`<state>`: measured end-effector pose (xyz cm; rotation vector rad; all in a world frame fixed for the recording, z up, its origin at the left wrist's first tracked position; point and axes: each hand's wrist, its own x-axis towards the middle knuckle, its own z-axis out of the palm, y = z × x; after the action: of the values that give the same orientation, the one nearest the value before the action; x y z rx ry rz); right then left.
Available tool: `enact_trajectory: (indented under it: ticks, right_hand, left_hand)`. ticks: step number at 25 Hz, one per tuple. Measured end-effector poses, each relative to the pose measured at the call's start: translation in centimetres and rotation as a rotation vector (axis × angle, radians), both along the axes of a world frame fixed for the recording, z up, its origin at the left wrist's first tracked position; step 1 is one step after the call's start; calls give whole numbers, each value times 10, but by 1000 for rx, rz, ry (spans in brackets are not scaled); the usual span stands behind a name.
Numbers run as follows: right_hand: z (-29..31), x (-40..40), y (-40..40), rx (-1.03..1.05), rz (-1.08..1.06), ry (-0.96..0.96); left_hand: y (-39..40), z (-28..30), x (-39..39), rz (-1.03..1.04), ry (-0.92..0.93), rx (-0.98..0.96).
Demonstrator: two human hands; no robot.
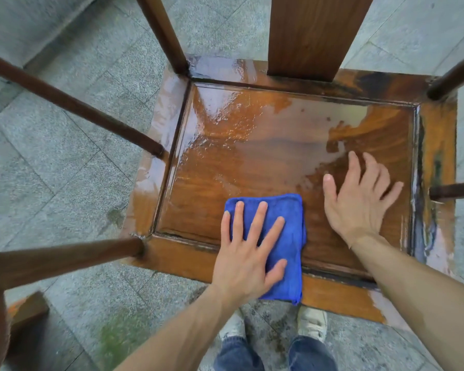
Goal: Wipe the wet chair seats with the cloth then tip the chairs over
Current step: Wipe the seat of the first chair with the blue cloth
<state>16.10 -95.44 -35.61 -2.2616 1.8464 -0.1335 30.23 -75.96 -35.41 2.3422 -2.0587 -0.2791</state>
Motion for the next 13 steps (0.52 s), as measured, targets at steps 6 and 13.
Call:
enact_trajectory:
  ticks: [6, 13]
  right_hand:
    - [-7, 4, -1, -79, -25, 31]
    - [-6, 9, -5, -89, -36, 57]
  left_hand:
    - [-74, -4, 36, 64, -20, -42]
    - [-210, -10, 156, 361, -53, -33]
